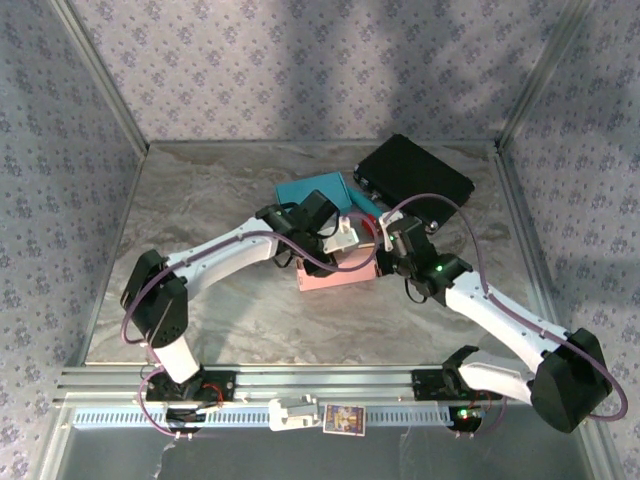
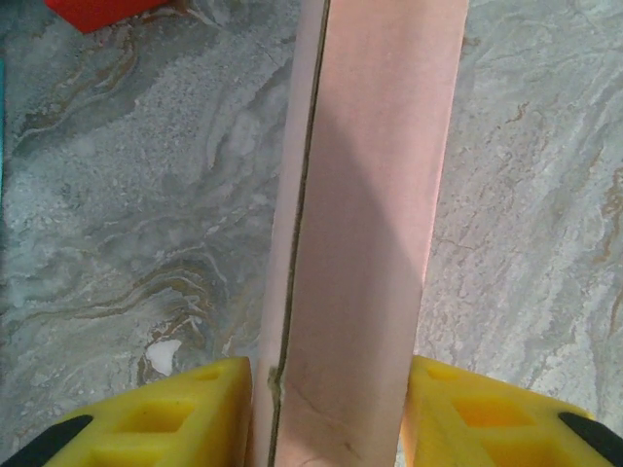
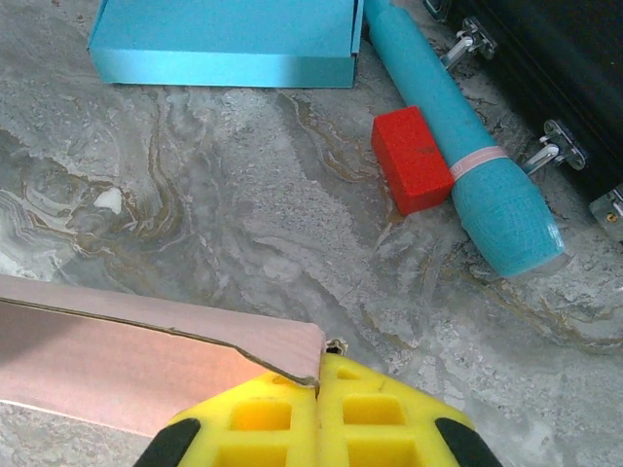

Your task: Fold the paper box

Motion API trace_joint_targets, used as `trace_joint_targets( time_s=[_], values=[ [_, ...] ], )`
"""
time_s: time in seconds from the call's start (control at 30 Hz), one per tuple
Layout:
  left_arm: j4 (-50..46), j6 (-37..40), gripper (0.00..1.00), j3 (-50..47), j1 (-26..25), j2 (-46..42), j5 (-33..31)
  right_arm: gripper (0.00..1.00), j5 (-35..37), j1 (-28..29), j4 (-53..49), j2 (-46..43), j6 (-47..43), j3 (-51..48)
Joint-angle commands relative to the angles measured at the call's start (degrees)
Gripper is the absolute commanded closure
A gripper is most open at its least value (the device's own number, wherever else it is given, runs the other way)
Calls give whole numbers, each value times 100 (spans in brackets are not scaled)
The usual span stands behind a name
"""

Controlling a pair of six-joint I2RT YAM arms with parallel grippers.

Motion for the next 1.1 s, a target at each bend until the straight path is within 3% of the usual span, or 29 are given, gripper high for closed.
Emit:
trace_joint_targets(
  time_s=[0.0,0.23,0.57,0.7,0.87,1.07],
  values=[
    [424,-180,57,-39,20,-304,-68,100,177,37,-483,132,124,-119],
    [893,-352,51,-235,16,-828,-173,100,241,38,-409,305,80,8],
    [588,64,54,114,-89,-446,38,100,228,50,-373,386,62,88],
    [551,249,58,224,-102,-233,32,100,203,61,-377,408,71,105],
    [512,313,76,254,-153,-147,-51,100,206,54,-405,415,71,129],
    [512,436,78,66,-287,-181,-185,100,205,45,-435,417,80,165]
  ],
)
